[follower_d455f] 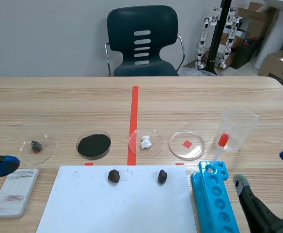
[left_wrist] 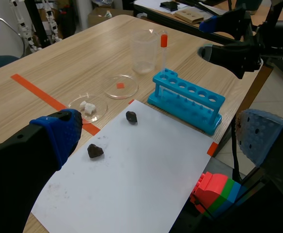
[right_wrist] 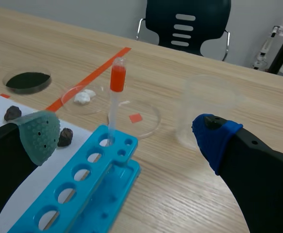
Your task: Pick up the dropper by the top with the right hand
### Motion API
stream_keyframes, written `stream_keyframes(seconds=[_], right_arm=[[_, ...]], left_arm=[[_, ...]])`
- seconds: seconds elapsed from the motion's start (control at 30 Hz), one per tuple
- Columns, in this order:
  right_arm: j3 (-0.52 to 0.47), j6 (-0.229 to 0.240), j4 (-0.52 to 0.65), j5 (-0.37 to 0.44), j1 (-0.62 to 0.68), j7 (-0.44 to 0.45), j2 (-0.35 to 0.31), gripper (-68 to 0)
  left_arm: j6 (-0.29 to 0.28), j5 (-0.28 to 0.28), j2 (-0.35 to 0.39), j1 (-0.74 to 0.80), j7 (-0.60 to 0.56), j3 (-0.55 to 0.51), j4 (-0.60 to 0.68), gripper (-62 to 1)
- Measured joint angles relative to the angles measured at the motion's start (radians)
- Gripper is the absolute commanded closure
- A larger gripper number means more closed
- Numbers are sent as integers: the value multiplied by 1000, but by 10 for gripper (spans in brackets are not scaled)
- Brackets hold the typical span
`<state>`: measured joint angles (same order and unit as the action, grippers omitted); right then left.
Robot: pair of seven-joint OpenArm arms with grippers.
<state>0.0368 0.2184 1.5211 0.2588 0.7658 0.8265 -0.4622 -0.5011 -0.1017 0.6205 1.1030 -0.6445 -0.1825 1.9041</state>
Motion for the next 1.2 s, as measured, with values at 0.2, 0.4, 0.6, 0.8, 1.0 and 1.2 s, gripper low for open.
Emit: stream_keyframes(seconds=[0.2, 0.4, 0.6, 0.8, 1.0, 1.2], right_arm=[[51, 12, -32, -1, -121, 0, 0, -569], [89, 15, -80, 0, -223, 0, 0, -569], [175, 14, -166, -1, -309, 7, 0, -569], [235, 14, -242, -1, -383, 8, 0, -531], [238, 14, -243, -1, -389, 11, 0, -510], [238, 14, -242, 0, -364, 45, 0, -506]], left_arm=[[0, 0, 0, 0, 0, 0, 0, -623], [0, 0, 0, 0, 0, 0, 0, -623], [0, 0, 0, 0, 0, 0, 0, -623], [0, 0, 0, 0, 0, 0, 0, -623], [0, 0, 0, 0, 0, 0, 0, -623], [0, 0, 0, 0, 0, 0, 0, -623]])
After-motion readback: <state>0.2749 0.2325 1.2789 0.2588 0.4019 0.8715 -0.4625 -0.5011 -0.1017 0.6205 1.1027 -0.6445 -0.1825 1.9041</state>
